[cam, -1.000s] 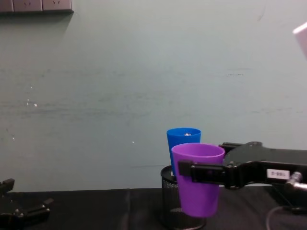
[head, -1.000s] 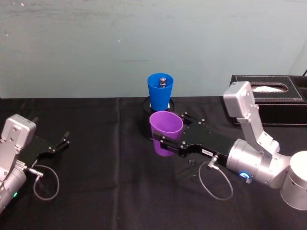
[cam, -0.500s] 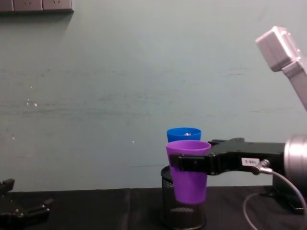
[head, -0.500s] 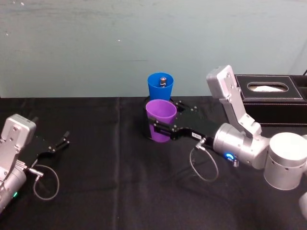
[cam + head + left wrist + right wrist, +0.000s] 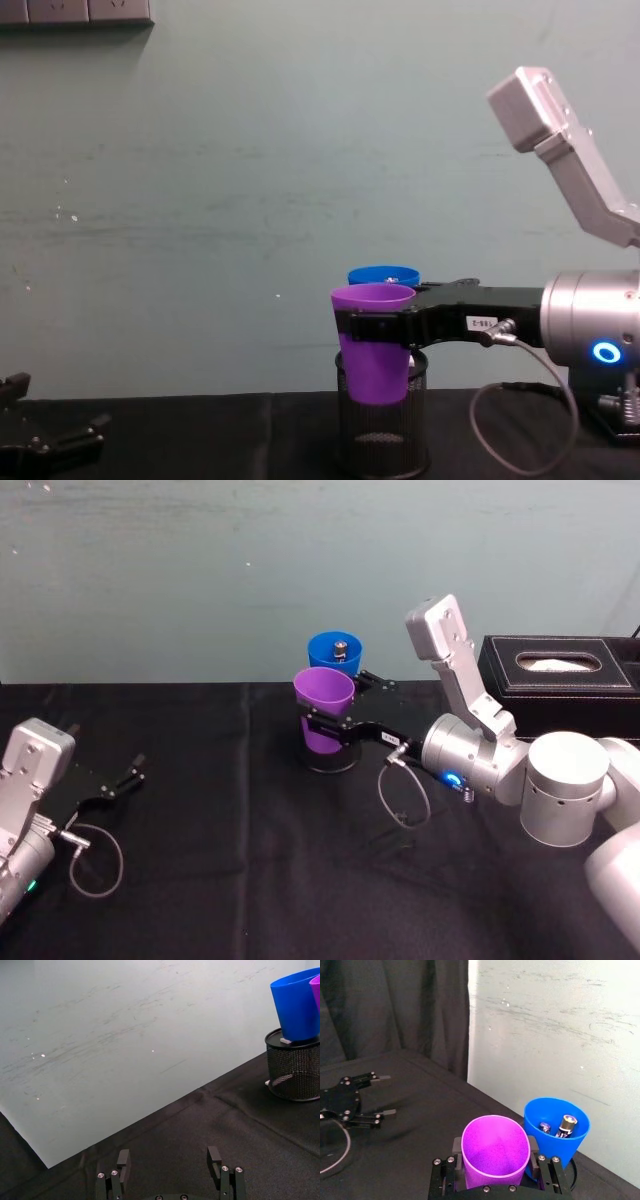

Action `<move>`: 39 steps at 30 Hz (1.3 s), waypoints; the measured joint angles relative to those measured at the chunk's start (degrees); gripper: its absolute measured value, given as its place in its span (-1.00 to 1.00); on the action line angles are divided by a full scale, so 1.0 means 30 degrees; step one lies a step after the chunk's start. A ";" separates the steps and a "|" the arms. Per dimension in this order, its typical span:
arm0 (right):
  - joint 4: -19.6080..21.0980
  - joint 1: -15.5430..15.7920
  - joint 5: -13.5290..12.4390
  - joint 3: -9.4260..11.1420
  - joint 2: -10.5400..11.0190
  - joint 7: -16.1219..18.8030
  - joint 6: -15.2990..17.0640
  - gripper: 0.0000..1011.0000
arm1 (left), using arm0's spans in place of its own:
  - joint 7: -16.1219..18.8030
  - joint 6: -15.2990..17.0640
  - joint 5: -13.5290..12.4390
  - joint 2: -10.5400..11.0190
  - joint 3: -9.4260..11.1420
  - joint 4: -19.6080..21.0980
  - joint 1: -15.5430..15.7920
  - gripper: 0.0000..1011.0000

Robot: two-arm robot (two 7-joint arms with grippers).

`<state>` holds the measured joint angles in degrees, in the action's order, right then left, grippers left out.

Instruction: Pick up one cup with a gripper and tap it against the other cup.

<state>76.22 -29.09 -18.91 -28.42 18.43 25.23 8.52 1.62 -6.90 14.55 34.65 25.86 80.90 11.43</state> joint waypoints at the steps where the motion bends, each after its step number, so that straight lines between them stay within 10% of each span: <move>1: -0.0128 -0.0066 0.0066 -0.0020 -0.0064 -0.0011 -0.0091 0.46 | 0.0000 -0.0001 0.0000 0.0000 -0.0001 0.0001 0.0000 0.98; 39: -0.2313 -0.1739 0.1587 0.0447 -0.1353 -0.0013 -0.0916 0.46 | 0.0000 -0.0001 0.0000 -0.0001 0.0000 0.0000 0.0000 0.98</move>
<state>69.28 -34.31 -14.15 -27.08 14.37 25.19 5.77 1.62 -6.91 14.55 34.64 25.86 80.90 11.43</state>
